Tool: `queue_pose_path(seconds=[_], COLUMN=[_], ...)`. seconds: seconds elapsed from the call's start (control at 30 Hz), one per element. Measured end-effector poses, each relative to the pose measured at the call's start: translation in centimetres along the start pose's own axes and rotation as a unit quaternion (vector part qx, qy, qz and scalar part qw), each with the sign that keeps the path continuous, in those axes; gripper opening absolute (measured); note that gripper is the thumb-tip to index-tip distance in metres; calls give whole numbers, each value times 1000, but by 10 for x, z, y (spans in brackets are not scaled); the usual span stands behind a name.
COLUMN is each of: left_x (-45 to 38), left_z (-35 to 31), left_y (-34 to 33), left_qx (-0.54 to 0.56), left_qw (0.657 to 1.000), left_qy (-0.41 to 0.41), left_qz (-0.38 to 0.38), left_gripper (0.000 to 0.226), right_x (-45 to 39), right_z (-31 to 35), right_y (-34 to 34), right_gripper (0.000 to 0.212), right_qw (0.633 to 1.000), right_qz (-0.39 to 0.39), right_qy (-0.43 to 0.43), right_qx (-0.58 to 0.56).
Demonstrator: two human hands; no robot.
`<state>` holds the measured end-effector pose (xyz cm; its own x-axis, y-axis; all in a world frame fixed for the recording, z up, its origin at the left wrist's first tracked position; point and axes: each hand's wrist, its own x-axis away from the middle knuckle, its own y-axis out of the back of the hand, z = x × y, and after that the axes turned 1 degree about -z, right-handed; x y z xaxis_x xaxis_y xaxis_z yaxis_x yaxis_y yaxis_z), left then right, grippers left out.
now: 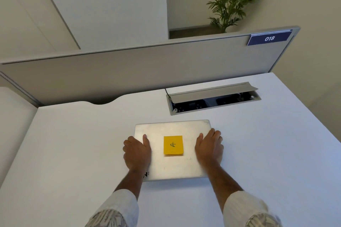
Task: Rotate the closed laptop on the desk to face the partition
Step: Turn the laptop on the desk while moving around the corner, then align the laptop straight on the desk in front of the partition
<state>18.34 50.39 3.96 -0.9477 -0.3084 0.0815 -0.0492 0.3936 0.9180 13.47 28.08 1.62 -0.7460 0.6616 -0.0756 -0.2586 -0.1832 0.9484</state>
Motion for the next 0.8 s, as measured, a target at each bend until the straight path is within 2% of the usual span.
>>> queue_pose_path(seconds=[0.8], left_x=[-7], left_z=[52], left_y=[-8], left_qx=[-51], left_qw=[997], left_qy=[56], left_qz=[-16], left_gripper=[51], right_x=[12], right_z=[32], right_y=[-39], right_gripper=[40], right_qw=[996], right_qz=[47], right_qy=[73], right_qx=[13])
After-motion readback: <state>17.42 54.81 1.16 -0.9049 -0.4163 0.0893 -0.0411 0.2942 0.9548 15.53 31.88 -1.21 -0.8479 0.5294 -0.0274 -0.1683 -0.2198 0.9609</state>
